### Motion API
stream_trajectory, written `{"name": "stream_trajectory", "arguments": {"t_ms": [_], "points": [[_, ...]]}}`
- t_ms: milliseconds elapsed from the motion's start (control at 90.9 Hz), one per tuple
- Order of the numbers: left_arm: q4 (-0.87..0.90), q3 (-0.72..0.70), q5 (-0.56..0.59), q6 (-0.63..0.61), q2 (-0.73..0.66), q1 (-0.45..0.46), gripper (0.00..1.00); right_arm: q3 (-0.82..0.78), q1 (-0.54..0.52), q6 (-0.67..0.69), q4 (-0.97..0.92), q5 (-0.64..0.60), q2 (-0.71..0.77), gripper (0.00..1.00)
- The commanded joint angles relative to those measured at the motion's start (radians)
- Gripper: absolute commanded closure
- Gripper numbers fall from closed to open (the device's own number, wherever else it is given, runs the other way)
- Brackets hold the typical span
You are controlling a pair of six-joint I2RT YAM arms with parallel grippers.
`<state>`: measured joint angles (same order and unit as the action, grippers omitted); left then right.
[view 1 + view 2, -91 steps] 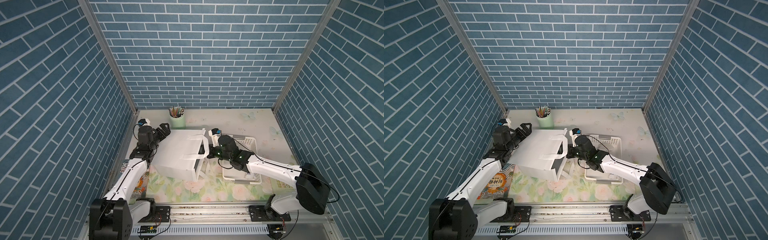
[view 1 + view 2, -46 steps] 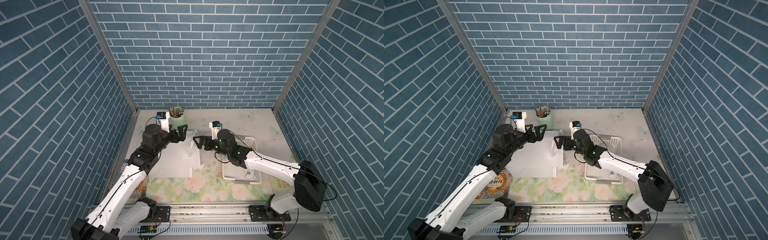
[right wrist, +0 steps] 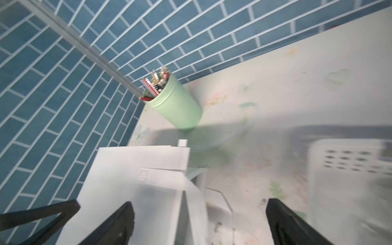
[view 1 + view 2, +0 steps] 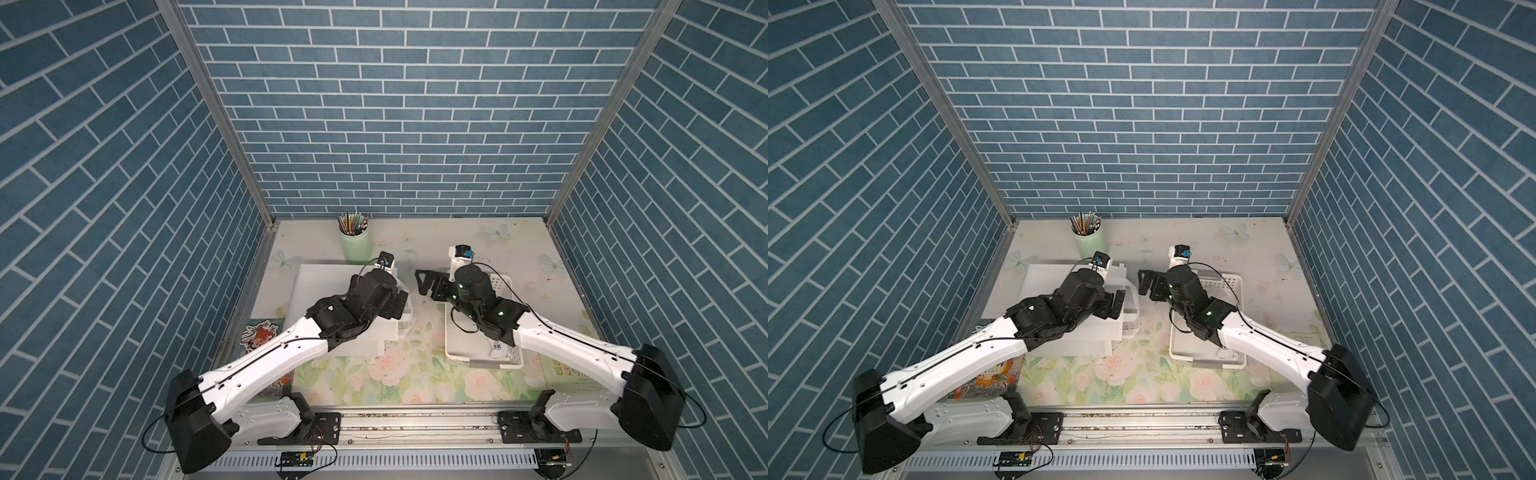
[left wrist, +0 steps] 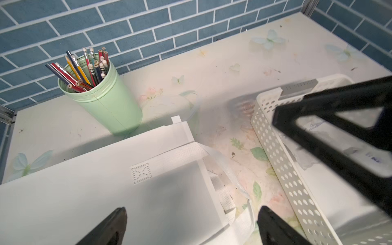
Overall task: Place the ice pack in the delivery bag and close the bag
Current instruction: Pick up the delivery bag from the center of the board.
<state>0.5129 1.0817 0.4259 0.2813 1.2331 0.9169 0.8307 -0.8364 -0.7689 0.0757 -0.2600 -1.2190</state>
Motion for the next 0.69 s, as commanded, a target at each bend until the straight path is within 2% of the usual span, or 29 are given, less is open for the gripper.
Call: {"name": "stream_trajectory", "arguments": {"t_ms": [0, 143, 330, 484, 682], "points": [[0.133, 0.083, 0.223, 0.058, 0.113, 0.076, 0.0, -0.103, 0.03, -0.07, -0.093, -0.195, 0.181, 0.0], [0.299, 0.196, 0.328, 0.117, 0.326, 0.168, 0.0, -0.203, 0.04, -0.139, -0.194, -0.328, 0.4, 0.0], [0.524, 0.341, 0.392, 0.238, 0.543, 0.265, 0.0, -0.274, 0.043, -0.192, -0.299, -0.4, 0.597, 0.0], [0.658, 0.39, 0.441, 0.342, 0.657, 0.296, 0.0, -0.305, 0.042, -0.213, -0.329, -0.399, 0.653, 0.0], [0.8, 0.403, 0.552, 0.469, 0.746, 0.289, 0.0, -0.327, 0.042, -0.218, -0.319, -0.376, 0.65, 0.0]]}}
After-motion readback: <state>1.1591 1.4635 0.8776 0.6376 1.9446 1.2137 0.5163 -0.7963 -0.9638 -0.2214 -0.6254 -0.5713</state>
